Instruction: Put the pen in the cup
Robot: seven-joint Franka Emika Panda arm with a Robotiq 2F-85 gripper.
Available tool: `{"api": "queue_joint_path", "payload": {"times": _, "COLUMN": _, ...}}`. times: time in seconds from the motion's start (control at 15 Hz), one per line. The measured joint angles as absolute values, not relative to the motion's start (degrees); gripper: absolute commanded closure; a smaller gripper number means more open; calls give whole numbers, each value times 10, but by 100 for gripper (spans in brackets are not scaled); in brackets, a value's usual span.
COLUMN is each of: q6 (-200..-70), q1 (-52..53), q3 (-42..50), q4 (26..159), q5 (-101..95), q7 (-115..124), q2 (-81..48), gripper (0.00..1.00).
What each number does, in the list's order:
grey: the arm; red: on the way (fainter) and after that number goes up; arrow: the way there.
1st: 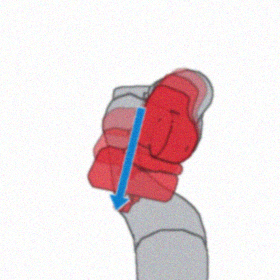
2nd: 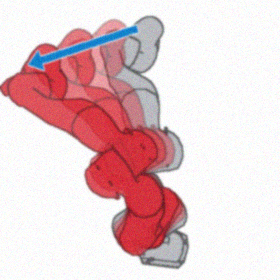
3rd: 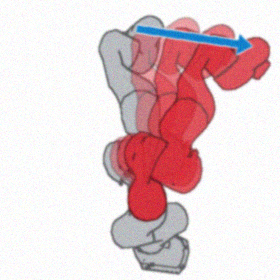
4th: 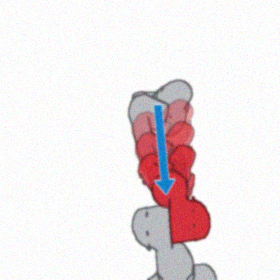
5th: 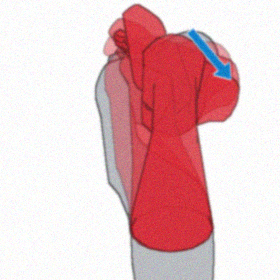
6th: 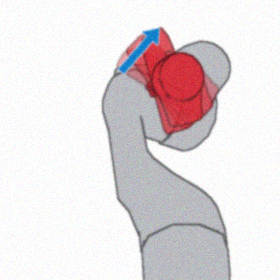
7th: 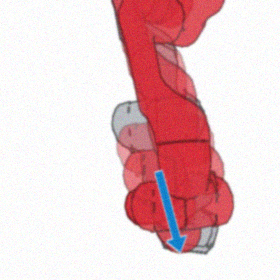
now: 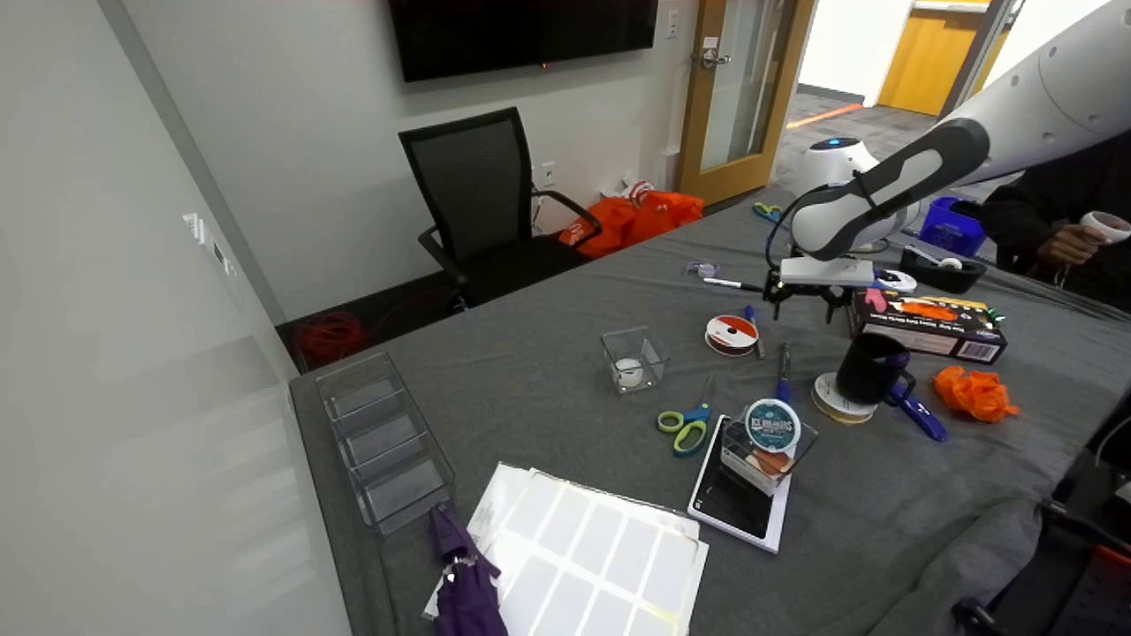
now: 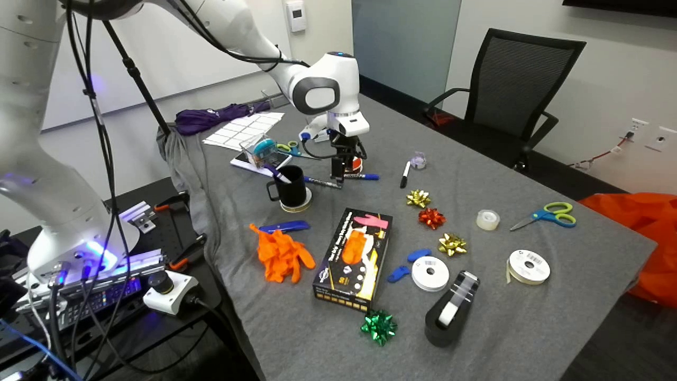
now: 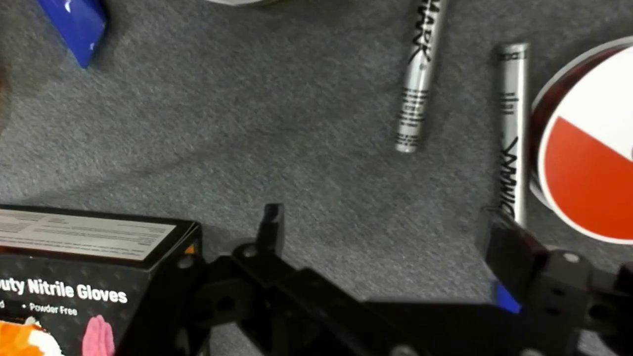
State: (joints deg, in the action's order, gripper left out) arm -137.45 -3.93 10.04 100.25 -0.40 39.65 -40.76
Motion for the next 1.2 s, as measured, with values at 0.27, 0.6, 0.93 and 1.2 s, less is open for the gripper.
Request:
{"api": "queue_joint_path", "payload": {"times": 0.27, "q6": -1376, "q1": -44, "q3": 100, "q4": 1006, "q5": 26, "q7": 377, "q2": -422, "gripper": 0}}
{"api": "queue_joint_path", "payload": {"times": 0.6, "q6": -1379, "q1": -44, "q3": 87, "q4": 1019, "q5": 75, "q7": 368, "q2": -428, "gripper": 0}}
{"api": "queue_joint_path", "payload": {"times": 0.93, "q6": -1382, "q1": -43, "q3": 75, "q4": 1027, "q5": 112, "q7": 365, "q2": -428, "gripper": 33}}
{"api": "queue_joint_path", "payload": {"times": 1.2, "q6": -1387, "q1": -42, "q3": 74, "q4": 1027, "q5": 118, "q7": 365, "q2": -428, "gripper": 63}}
